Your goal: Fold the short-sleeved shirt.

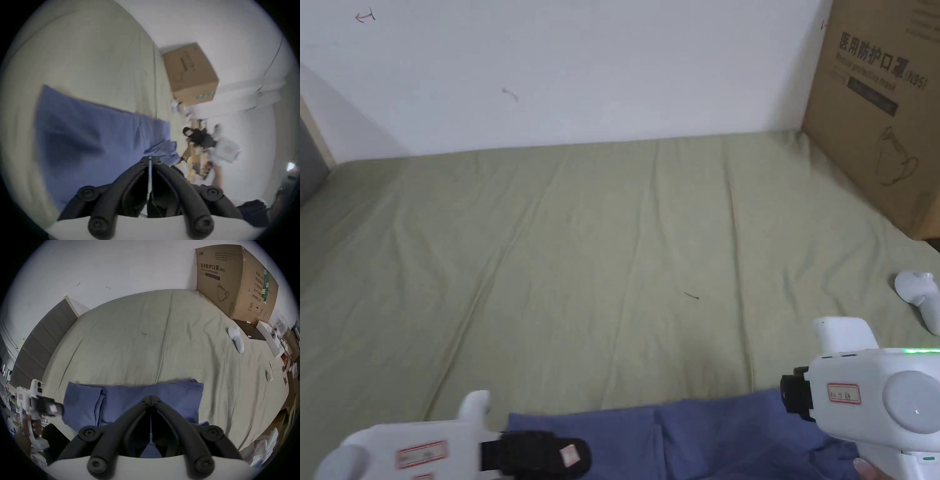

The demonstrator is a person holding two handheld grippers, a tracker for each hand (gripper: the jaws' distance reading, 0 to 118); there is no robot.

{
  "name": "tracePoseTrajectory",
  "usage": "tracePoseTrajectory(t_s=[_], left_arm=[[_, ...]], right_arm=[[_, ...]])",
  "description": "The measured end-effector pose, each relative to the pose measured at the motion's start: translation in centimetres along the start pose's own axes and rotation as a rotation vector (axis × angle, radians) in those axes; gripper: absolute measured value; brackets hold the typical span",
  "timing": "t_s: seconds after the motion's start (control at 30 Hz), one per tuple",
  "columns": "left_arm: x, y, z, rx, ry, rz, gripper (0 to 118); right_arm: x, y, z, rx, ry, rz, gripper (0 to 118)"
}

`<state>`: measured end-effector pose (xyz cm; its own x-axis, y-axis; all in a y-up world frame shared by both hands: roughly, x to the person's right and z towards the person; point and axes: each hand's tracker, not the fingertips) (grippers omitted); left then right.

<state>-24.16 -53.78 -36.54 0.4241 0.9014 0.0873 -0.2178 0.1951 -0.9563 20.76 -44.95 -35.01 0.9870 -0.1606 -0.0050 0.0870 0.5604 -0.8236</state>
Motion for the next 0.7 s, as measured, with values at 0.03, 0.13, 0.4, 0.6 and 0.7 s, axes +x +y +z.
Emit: tracePoseTrajectory(t_s=[0.03,0.13,0.4,0.6,0.7], left_arm=[[-1.0,0.3,1.7,0.024,0.021,0.010,21],[-2.9,-0.4,3.7,0.095,0.072,0.014,117],[-8.5,-1.2,1.3,0.078,-0.117,0.076,118],[-8.9,0.1,-3.8,-0.004,-0.305,0.140,101],[-11.9,1.3,-4.5,0.017,-0.076,0.130,6]], right_arm=[[-0.1,0.1,0.0,-0.001,0.000,0.004,0],[-0.5,0.1,-0.2,-0.004,-0.009,0.011,0],[-1.7,0.3,-1.4,-0.030,-0.140,0.039,0],[-1.9,0.1,-1.8,-0.061,-0.107,0.052,0],[-1.7,0.2,-1.9,-0.067,-0.091,0.043,0]])
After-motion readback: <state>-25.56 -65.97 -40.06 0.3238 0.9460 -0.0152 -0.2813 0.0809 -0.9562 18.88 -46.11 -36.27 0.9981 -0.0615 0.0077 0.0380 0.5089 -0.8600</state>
